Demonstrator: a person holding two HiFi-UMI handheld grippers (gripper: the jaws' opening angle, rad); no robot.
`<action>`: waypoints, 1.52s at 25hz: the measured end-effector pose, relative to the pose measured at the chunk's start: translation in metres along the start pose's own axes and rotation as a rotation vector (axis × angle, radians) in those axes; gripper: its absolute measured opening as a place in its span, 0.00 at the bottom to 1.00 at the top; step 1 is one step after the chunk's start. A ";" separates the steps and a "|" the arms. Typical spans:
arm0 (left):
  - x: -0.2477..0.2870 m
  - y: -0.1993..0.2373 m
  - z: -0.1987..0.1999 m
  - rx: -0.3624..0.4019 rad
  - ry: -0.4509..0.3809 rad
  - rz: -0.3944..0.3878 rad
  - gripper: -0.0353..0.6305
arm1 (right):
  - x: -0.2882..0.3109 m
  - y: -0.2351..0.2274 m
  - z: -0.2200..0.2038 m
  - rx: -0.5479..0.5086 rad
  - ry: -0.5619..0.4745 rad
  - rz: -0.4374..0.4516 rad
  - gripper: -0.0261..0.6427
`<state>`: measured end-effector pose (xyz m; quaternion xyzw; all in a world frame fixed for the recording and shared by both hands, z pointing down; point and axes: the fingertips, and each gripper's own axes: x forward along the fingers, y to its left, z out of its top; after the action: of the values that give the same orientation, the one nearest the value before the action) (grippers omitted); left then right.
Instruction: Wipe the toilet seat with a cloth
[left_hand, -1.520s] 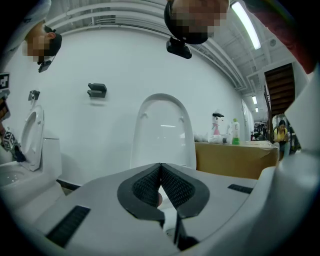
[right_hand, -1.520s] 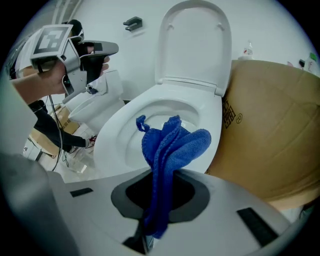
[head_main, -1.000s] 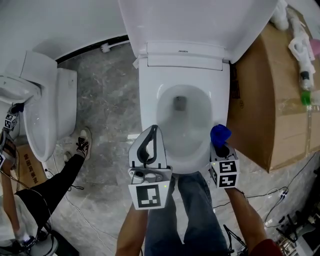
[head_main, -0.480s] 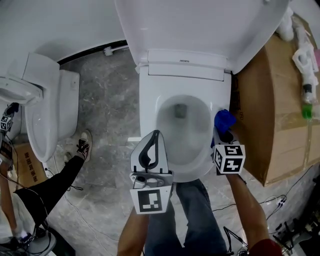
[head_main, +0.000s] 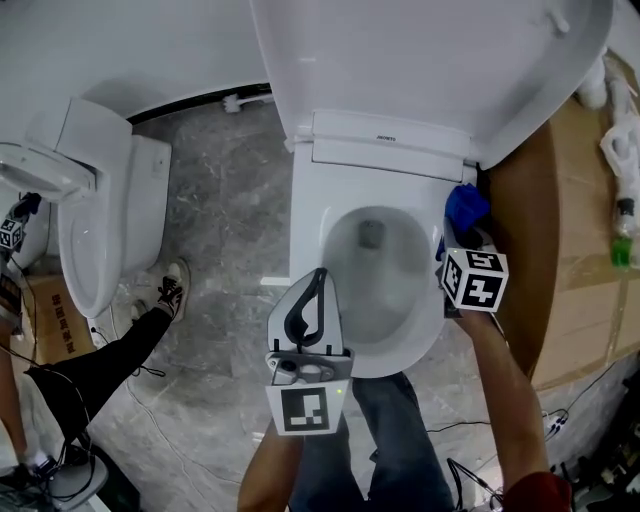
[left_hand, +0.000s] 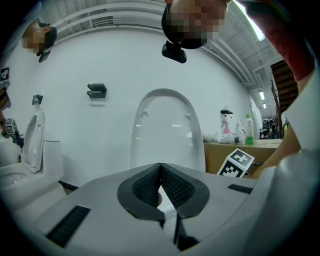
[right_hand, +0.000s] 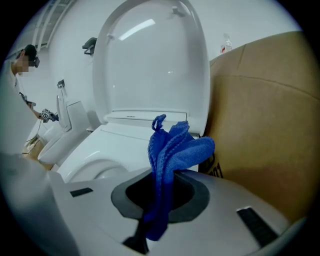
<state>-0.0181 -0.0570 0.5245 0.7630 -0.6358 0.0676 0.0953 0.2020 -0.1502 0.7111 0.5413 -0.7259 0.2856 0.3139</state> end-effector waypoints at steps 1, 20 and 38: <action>0.001 0.001 0.000 0.000 0.000 0.004 0.08 | 0.003 -0.001 0.005 0.000 -0.003 -0.003 0.12; -0.012 0.067 0.005 -0.019 -0.011 0.120 0.08 | 0.068 0.093 0.067 0.025 -0.027 0.055 0.12; -0.066 0.154 0.025 -0.053 -0.037 0.211 0.08 | 0.079 0.232 0.092 -0.089 -0.018 0.176 0.12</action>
<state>-0.1826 -0.0262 0.4942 0.6900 -0.7159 0.0464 0.0959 -0.0528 -0.2092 0.6956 0.4635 -0.7854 0.2745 0.3050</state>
